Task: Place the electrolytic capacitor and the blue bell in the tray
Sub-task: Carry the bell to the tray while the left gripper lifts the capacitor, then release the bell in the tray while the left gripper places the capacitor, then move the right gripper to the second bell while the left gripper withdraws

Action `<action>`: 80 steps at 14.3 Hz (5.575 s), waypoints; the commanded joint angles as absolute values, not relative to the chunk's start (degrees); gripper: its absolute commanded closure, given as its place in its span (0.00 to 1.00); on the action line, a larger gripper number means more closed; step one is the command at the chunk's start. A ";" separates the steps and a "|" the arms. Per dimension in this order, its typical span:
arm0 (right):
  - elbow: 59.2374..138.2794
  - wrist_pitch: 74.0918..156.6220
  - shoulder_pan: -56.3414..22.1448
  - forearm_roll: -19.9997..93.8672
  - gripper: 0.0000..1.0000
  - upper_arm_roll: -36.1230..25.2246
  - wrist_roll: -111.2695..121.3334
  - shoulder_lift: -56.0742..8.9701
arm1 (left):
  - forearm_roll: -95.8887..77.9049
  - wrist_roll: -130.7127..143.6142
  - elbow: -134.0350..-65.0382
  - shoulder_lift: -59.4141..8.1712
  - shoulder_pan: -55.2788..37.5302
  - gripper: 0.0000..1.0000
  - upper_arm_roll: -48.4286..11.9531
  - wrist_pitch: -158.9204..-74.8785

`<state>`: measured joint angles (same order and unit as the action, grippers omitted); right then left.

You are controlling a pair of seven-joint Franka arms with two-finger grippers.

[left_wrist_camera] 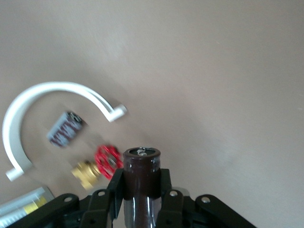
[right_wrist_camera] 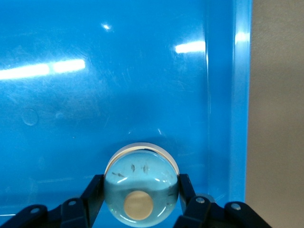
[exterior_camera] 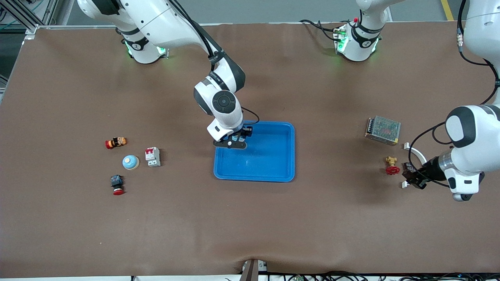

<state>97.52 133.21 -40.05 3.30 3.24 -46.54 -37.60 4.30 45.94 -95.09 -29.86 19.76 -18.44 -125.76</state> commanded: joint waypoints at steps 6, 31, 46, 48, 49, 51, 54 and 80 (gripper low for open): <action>98.70 134.74 -40.96 3.16 0.47 2.64 -47.29 -37.53 | 4.83 74.32 -93.34 -27.86 10.31 1.00 -20.22 -123.40; 98.35 115.42 -33.85 3.34 0.00 2.64 -37.81 -23.39 | 13.35 128.57 -80.95 -42.62 -20.37 1.00 -17.24 -124.01; 93.52 104.41 -13.28 0.19 0.00 2.28 -3.18 -18.54 | 13.54 131.22 -80.42 -49.04 -30.32 1.00 -8.88 -130.96; 93.52 104.50 -12.92 -5.42 0.00 2.28 -2.38 -18.54 | 13.45 131.22 -80.42 -49.22 -31.37 1.00 -7.56 -131.13; 93.60 104.68 -12.92 -7.28 0.00 2.29 -1.85 -18.63 | 13.53 131.31 -80.42 -49.39 -31.55 1.00 -7.30 -131.57; 93.60 104.85 -11.35 -7.73 0.00 2.20 0.69 -18.72 | 13.54 131.31 -80.42 -49.66 -31.64 1.00 -7.12 -131.75; 93.86 106.87 -7.31 -7.73 0.00 2.28 8.85 -19.42 | 13.54 131.22 -80.33 -49.66 -31.90 1.00 -7.03 -131.75; 112.59 137.19 2.81 -8.61 0.00 2.46 28.12 -25.83 | 15.91 131.40 -79.54 -50.71 -32.61 0.00 -6.86 -132.45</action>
